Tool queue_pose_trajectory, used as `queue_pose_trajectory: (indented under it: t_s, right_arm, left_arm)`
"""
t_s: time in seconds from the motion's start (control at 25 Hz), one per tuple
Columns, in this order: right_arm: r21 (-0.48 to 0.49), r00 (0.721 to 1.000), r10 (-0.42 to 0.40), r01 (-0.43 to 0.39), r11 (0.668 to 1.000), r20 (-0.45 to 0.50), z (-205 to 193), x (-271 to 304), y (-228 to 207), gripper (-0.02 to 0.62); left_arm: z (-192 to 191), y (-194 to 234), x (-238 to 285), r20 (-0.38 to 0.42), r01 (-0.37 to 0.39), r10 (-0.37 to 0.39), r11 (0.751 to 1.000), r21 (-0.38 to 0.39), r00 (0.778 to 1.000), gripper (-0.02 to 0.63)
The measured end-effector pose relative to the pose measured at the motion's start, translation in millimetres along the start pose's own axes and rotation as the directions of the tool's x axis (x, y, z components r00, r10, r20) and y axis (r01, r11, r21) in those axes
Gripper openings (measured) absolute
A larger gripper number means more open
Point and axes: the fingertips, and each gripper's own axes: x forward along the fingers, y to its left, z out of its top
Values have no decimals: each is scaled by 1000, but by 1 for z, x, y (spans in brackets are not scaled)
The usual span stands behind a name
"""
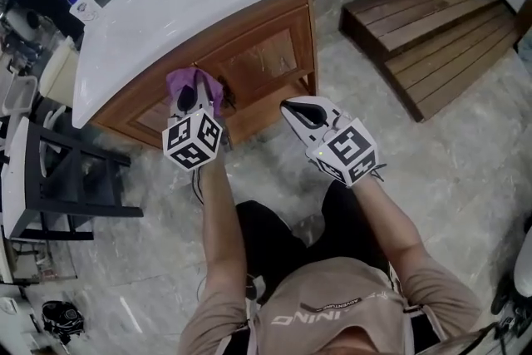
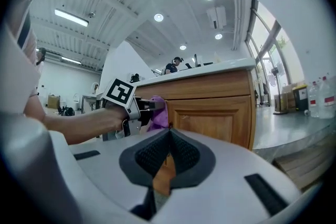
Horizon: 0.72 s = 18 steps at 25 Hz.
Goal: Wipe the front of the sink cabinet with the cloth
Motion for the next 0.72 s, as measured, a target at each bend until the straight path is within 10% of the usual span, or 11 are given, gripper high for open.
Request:
queue_pose_trajectory:
  t_s: [0.72]
  right_arm:
    - [8, 981, -193, 193, 981, -31, -23, -69, -56, 11]
  left_arm:
    - [-3, -145, 74, -5, 257, -257, 965, 54, 966, 37]
